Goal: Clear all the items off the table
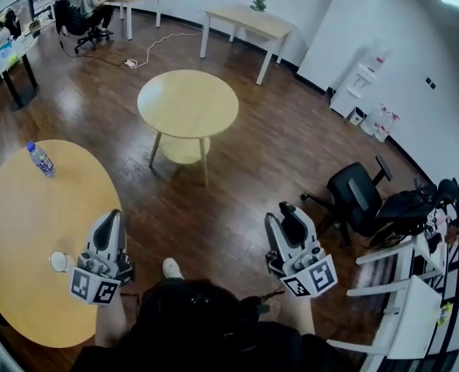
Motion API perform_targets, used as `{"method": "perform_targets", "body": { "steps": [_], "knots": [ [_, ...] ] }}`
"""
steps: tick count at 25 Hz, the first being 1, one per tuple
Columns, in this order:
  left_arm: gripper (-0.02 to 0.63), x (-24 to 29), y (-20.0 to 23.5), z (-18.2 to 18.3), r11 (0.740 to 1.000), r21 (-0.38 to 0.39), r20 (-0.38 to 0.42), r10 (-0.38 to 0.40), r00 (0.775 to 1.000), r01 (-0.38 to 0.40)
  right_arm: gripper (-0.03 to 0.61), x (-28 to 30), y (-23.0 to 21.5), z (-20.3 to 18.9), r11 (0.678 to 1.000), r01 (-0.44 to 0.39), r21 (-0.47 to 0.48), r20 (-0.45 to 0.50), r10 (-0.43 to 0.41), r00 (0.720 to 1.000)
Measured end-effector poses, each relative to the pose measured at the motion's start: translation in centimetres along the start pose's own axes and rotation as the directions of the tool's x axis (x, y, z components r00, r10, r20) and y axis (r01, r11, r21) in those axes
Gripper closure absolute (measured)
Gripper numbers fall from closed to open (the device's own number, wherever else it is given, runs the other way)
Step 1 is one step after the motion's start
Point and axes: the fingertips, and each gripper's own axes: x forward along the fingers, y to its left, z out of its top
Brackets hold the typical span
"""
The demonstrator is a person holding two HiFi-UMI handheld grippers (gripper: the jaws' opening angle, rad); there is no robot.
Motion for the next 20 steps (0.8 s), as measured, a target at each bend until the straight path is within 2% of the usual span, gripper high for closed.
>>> {"method": "perform_targets", "body": {
  "steps": [6,9,12,16,18,20],
  "knots": [
    [0.612,4.2,7.8,1.3,0.99,0.101,0.058,0.089,0.994,-0.094,0.429,13.3,-1.6,-2.6,0.99,-0.135,0.031,-0.007,0.135,0.991],
    [0.612,3.7,10.7,2.2,0.98,0.12,0.073,0.149,0.986,-0.157,0.429,19.1,-0.6,-5.0,0.975,-0.209,0.072,-0.005,0.21,0.978],
    [0.612,2.4,12.6,2.9,0.962,0.116,0.076,0.239,0.968,-0.247,0.43,24.3,0.9,-6.5,0.948,-0.295,0.12,-0.011,0.298,0.954],
    [0.612,2.1,14.5,3.2,0.922,0.162,0.078,0.343,0.936,-0.351,0.43,30.8,2.4,-8.7,0.892,-0.415,0.179,-0.008,0.423,0.906],
    [0.612,1.8,15.8,3.3,0.887,0.215,0.095,0.398,0.912,-0.409,0.428,34.3,3.4,-10.7,0.852,-0.478,0.212,-0.004,0.49,0.872],
    [0.612,1.0,17.1,3.2,0.839,0.244,0.114,0.474,0.873,-0.487,0.428,37.8,4.7,-12.5,0.797,-0.554,0.241,0.007,0.569,0.822]
  ]
}}
